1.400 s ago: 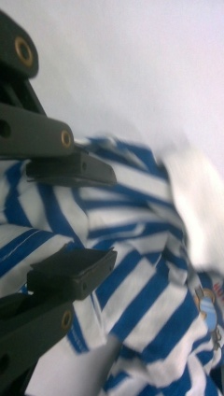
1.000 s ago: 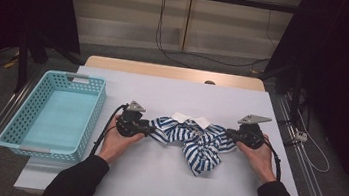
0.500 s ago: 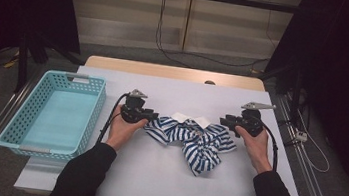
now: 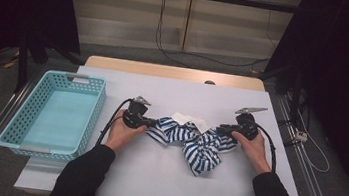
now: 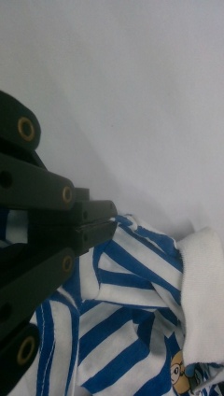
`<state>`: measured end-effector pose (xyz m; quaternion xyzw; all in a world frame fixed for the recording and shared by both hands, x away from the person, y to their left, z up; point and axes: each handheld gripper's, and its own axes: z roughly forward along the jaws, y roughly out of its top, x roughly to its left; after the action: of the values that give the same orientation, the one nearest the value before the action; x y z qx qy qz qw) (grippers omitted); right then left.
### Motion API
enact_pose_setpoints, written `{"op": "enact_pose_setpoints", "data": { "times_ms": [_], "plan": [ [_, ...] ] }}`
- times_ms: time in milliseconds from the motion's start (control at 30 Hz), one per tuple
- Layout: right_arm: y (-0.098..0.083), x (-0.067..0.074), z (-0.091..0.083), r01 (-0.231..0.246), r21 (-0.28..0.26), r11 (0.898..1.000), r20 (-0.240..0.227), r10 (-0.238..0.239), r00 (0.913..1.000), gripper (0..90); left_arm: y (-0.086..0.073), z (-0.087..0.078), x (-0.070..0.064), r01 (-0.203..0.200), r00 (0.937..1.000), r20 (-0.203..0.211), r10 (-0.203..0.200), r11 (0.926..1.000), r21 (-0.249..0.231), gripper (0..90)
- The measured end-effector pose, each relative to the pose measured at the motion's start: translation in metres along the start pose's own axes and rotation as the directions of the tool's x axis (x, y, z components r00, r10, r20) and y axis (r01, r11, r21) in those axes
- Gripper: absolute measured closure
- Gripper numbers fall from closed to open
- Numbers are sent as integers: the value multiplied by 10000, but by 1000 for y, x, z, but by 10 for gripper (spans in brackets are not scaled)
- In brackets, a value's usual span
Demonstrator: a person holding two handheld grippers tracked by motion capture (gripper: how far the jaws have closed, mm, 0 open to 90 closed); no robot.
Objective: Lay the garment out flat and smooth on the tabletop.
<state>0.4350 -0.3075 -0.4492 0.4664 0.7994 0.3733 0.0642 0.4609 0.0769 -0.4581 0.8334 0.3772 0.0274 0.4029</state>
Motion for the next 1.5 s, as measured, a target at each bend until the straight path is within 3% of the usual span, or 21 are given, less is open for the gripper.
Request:
{"op": "enact_pose_setpoints", "data": {
  "times_ms": [33, 67, 100, 267, 300, 333, 433, 533, 567, 600, 667, 700, 800, 867, 1067, 1167, 1233, 1300, 1367, 1400, 1500],
  "plan": [
    [0, 1, 0, 146, 41, 9999, 31, -146, 9999, 720, -1, -1, 1, -191, 9998, -23, 191, 9998, 63, 898],
    [-1, 2, 0, 170, 164, 9997, -58, -169, 9998, 722, -1, -2, 3, -266, 9989, 396, 258, 9994, 201, 898],
    [-2, 3, 0, 176, 171, 9997, -29, -176, 9998, 724, -2, -3, 1, -160, 9998, 85, 160, 9998, 82, 897],
    [-8, 4, -2, 542, 91, 9985, -190, -541, 9984, 749, -6, -7, -2, -419, 9991, 92, 417, 9989, 214, 900],
    [-8, 6, -3, 475, 116, 9988, -193, -473, 9987, 761, -6, -7, -1, -268, 9986, 461, 260, 9995, 176, 900],
    [-9, 6, -3, 615, 74, 9981, -199, -613, 9979, 781, -6, -8, -2, -360, 9992, 195, 355, 9990, 249, 900],
    [-8, 9, -3, 731, 142, 9972, -118, -729, 9973, 811, -6, -8, -2, -315, 9991, 281, 309, 9993, 221, 900],
    [-5, 10, -7, 939, -245, 9953, 102, -937, 9955, 859, -5, -9, -3, -110, 9993, 358, 111, 9999, -13, 900],
    [-4, 9, -9, 937, -464, 9945, 151, -931, 9955, 861, -2, -13, 0, -54, 9964, 850, 73, 9997, -222, 900],
    [-4, 9, -9, 937, -464, 9945, 151, -931, 9955, 861, -2, -13, 0, -54, 9964, 850, 73, 9997, -222, 900],
    [-2, 8, -13, 732, -734, 9946, 121, -725, 9973, 860, 1, -17, -1, -82, 9992, 378, 101, 9987, -512, 900],
    [-3, 7, -10, 802, -524, 9954, 89, -799, 9968, 852, 2, -18, 0, -25, 9994, 334, 41, 9988, -488, 900],
    [-6, 8, -4, 821, 87, 9966, 53, -822, 9966, 837, 1, -17, 0, -88, 9996, 257, 102, 9984, -564, 900],
    [-6, 10, -2, 1149, 116, 9933, 116, -1150, 9933, 839, 2, -19, 0, -91, 9993, 348, 109, 9986, -516, 898],
    [-7, 11, -5, 1095, 287, 9936, 76, -1097, 9939, 838, 2, -17, 3, -24, 9994, 346, 38, 9992, -397, 850],
    [-5, 9, -6, 1093, 58, 9940, 53, -1094, 9940, 800, 3, -15, 4, 124, 9999, 124, -118, 9988, -472, 777],
    [2, 7, -9, 1092, -268, 9937, 162, -1088, 9939, 719, 6, -14, 6, 423, 9989, 235, -411, 9976, -550, 778],
    [6, 5, -11, 963, -367, 9947, 224, -956, 9952, 711, 9, -11, 8, 454, 9986, 290, -435, 9966, -693, 770],
    [10, 1, -11, 786, -650, 9948, 188, -775, 9968, 688, 9, -6, 7, 330, 9991, 265, -317, 9982, -508, 766],
    [12, -3, -7, 552, -586, 9968, 150, -544, 9984, 672, 7, 0, 5, 167, 9999, -5, -167, 9994, -317, 753],
    [12, -4, 0, 440, -334, 9985, 32, -439, 9990, 660, 6, 3, 6, -5, 10000, -93, 4, 10000, -43, 741]
  ]
}}
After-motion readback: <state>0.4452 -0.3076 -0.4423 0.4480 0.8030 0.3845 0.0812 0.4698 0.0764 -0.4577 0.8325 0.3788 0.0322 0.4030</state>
